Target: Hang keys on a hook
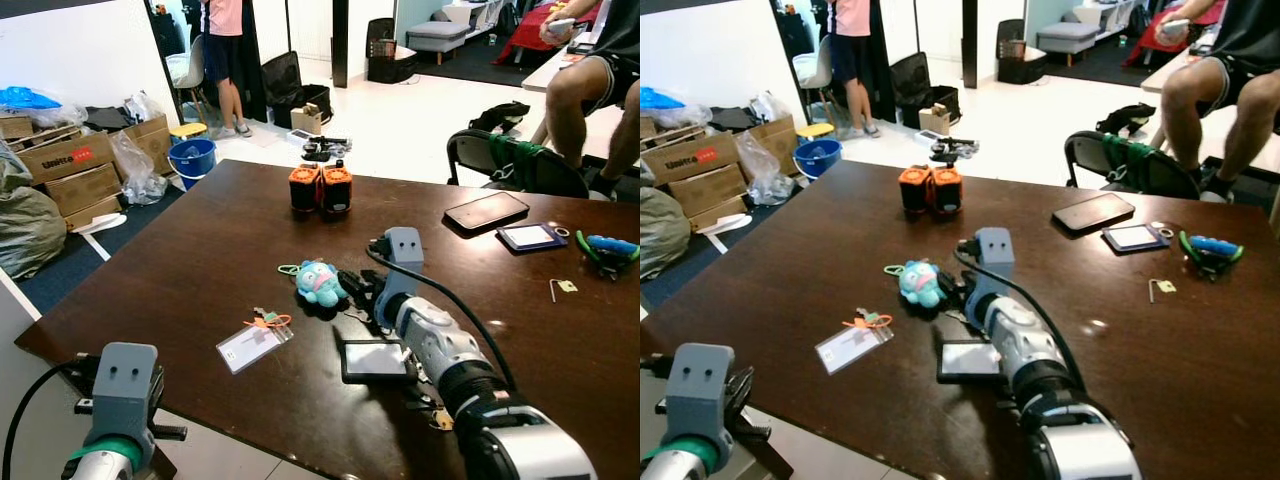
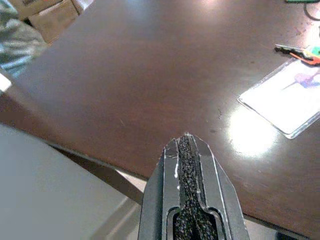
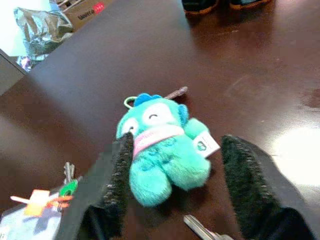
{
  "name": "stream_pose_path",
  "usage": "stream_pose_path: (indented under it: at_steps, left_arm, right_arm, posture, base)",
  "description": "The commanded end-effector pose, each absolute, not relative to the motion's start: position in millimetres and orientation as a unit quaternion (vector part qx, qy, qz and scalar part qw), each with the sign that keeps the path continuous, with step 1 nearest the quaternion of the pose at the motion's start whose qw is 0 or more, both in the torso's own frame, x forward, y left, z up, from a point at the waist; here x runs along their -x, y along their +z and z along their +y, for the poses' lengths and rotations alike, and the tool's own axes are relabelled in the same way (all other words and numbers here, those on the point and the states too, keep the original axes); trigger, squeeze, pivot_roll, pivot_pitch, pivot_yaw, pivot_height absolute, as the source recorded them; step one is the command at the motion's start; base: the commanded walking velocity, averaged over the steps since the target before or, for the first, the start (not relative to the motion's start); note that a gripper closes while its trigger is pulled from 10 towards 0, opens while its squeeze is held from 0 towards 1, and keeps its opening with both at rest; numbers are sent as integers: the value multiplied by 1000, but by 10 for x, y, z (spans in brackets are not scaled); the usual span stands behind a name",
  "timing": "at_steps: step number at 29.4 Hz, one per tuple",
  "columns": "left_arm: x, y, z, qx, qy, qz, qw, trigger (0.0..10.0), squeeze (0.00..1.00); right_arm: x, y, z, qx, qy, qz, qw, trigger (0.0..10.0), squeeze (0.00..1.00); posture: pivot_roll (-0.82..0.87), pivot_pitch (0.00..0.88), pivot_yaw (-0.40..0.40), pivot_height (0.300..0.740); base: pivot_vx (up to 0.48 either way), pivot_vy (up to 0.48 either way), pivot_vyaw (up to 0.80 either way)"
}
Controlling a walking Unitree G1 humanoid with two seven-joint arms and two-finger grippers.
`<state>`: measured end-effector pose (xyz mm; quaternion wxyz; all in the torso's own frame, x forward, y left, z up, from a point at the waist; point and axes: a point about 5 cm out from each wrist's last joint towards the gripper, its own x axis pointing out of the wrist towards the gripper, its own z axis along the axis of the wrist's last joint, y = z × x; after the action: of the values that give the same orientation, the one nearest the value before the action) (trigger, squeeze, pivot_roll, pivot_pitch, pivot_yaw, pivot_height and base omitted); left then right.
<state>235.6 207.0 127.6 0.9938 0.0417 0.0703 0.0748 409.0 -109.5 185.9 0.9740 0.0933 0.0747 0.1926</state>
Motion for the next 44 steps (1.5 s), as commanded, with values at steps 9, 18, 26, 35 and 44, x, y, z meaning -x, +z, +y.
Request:
stream_pose_path:
  at_steps: [9,18,26,35,44]
  left_arm:
    - [-2188,1349,2193,28,120,77,989,10000,0]
    - [-2099,1375,2216,55,129,84,987,10000,0]
    - [-2082,1363,2169,49,117,97,987,10000,0]
    - [-2078,1364,2151,54,113,104,987,10000,0]
    - [-2092,1356,2129,56,108,109,987,10000,0]
  right_arm:
    - [-4123,1961,-934,-123,206,79,968,10000,1000]
    - [-4127,1969,-864,-137,203,96,965,10000,1000]
    - [-4087,1865,-774,-95,226,138,960,10000,0]
    - [-4083,1831,-803,-97,220,152,959,0,0]
    - [-4075,1809,-803,-106,223,157,956,0,0]
  posture:
    - [102,189,215,740]
    - [120,211,220,740]
    - [116,210,217,740]
    - [110,203,214,740]
    - [106,193,213,740]
  base:
    - [0,0,0]
    - [0,0,0]
    - [0,0,0]
    - [0,0,0]
    - [0,0,0]
